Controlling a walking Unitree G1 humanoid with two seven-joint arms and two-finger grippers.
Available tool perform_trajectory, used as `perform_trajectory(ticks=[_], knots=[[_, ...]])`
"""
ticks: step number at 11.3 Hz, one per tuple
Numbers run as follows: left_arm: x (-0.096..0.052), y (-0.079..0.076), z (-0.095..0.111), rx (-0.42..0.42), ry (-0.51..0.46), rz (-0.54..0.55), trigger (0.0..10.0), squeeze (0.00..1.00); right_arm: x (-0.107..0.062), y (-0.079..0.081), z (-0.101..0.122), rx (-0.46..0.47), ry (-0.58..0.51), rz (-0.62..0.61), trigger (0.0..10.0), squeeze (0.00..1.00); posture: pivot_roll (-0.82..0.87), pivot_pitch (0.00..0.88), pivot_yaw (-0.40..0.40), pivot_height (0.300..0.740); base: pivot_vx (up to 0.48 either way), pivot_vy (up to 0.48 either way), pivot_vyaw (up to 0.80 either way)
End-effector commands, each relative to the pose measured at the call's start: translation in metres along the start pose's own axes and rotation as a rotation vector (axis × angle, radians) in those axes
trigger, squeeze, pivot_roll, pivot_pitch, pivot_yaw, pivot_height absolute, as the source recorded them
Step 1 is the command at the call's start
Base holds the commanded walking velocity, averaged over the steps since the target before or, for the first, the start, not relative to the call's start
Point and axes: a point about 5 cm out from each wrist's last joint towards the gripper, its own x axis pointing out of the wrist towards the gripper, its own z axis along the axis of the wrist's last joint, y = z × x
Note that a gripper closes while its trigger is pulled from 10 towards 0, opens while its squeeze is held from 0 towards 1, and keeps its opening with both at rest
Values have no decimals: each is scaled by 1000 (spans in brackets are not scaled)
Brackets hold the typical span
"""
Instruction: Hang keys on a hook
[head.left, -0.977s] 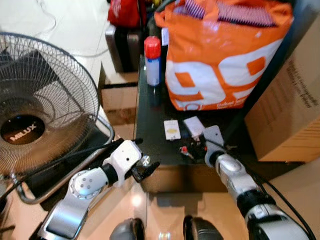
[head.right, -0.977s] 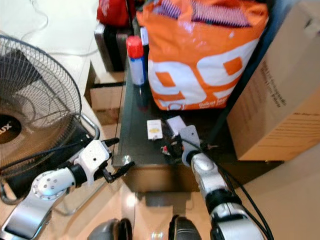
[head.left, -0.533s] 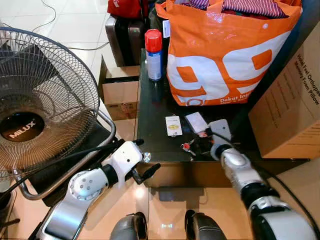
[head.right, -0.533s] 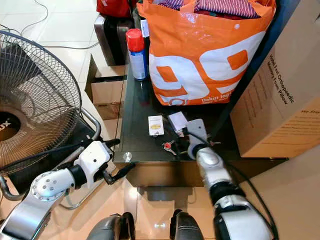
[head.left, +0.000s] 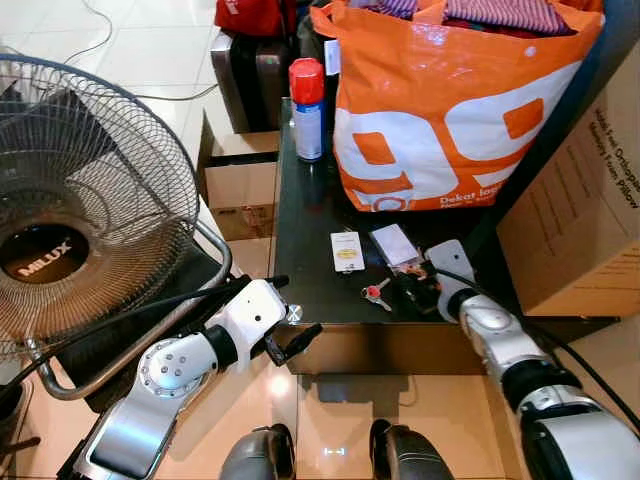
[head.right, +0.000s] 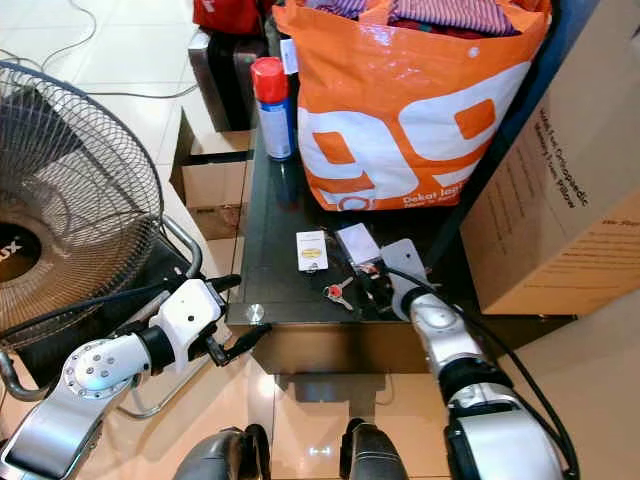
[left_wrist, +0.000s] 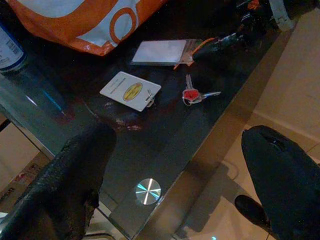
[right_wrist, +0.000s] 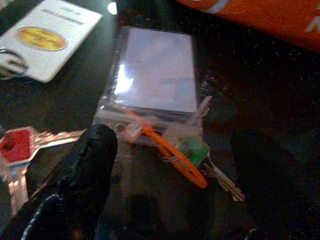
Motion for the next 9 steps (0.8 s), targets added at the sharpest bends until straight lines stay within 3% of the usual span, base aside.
perform_trajectory(ticks=[1, 3, 9], knots=[[-2, 0, -5, -1, 24, -5, 10000, 0, -2, 2, -7, 6, 21, 27, 2353, 0, -46, 208, 42, 740, 0, 0, 0], [-1, -1, -4, 0, 22, -12, 10000, 0, -4, -1, -9, -3, 33, 53, 0, 0, -48, 203, 45, 740, 0, 0, 0], [0, -4, -6, -1, 26, -53, 10000, 0, -6, -5, -11, -6, 40, 80, 0, 0, -51, 194, 47, 740, 0, 0, 0]])
